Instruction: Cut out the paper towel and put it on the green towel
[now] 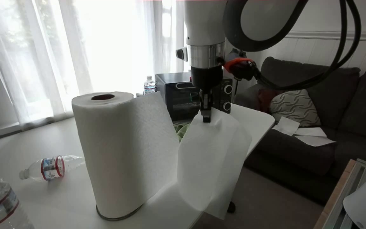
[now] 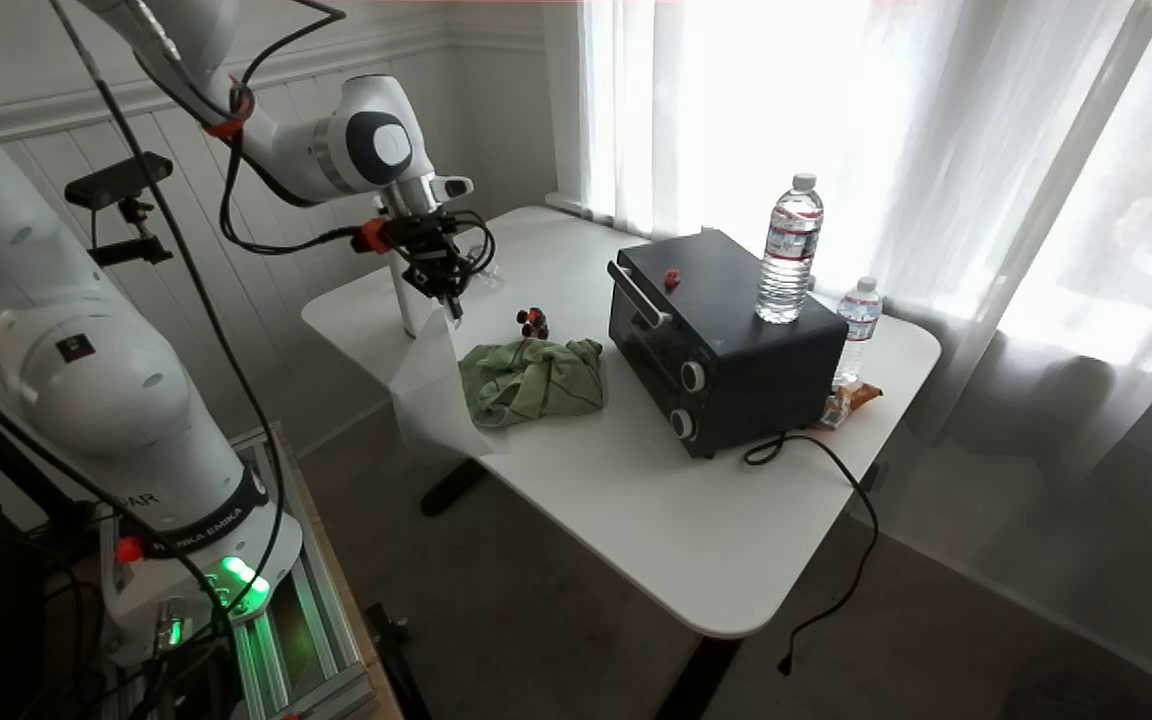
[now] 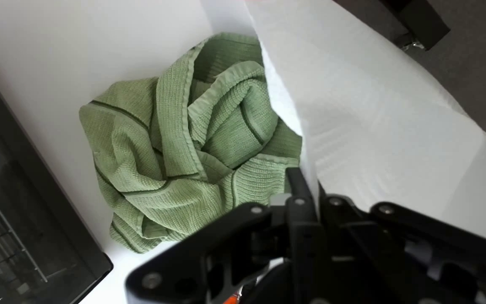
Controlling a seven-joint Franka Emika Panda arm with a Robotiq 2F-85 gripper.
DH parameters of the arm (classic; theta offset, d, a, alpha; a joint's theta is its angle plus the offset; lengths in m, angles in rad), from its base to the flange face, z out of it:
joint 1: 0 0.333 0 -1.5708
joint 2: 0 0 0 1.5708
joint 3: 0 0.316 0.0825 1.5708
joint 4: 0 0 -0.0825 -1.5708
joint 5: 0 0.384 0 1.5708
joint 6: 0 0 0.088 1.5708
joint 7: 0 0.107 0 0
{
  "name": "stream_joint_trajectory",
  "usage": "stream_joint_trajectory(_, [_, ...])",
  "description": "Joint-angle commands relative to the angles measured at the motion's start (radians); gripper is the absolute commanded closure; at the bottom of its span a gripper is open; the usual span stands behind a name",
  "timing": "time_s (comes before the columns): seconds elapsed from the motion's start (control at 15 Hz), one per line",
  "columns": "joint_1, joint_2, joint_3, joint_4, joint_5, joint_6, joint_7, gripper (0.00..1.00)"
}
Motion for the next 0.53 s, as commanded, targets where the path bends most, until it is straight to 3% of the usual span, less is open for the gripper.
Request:
stream_joint_trajectory(0.0, [-0.015,-0.06,-0.01,-0.077,0.044,0.066,-0.011,1.0])
stream_joint_trajectory(0.47, [-0.041,-0.123,-0.047,-0.2,0.105,0.15,-0.012,1.0])
